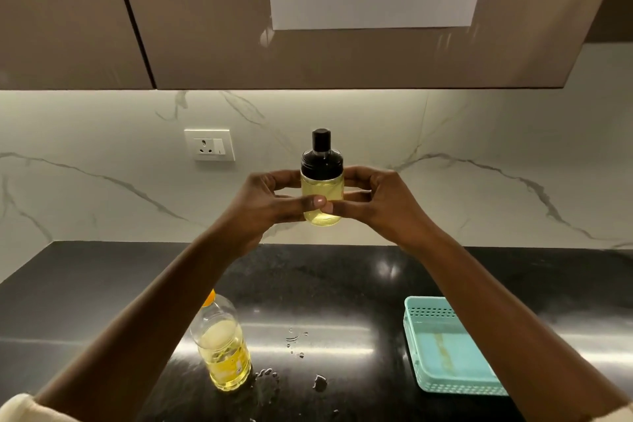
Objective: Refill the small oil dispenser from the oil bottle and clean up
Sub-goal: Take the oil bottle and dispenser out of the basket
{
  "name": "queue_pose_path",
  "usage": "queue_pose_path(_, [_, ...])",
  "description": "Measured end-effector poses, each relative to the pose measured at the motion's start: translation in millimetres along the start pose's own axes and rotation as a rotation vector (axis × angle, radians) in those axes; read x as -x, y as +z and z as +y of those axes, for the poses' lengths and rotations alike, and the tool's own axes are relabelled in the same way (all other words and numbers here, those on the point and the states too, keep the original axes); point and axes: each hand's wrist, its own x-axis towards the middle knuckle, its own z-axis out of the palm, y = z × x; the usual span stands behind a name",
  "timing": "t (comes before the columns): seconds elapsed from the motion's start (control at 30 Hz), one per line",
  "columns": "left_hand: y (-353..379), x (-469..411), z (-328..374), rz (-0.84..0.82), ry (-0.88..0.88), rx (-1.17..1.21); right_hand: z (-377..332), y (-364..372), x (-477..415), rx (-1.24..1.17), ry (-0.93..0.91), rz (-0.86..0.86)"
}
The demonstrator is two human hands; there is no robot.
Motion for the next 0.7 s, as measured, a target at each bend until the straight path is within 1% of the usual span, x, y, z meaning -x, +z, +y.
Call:
queue_pose_path(0.13, [9.8,21.0,-35.9,0.004,-0.024,-0.023,26.0,13.7,24.3,-0.065,0.069,-0.059])
queue_pose_path(0.33, [34.4,72.8,-124.7,0.0,-0.137,0.089,89.2,58.0,84.0,-0.066,0.199,-0.111])
queue_pose_path(0.5, [56.7,115.0,-192.6,0.025,-0.295,0.075,140.9,99.7,134.4,-0.086,0.328,-0.113])
queue_pose_path(0.6, [66.8,132.5,-223.2,0.036,-0.345,0.045,160.0,113.3,158.1,-0.058,0.363,-0.13])
queue_pose_path(0.7, [76.7,141.2,-239.1,0.014,-0.386,0.017,175.1,117.4,173.4,-0.048,0.397,-0.142])
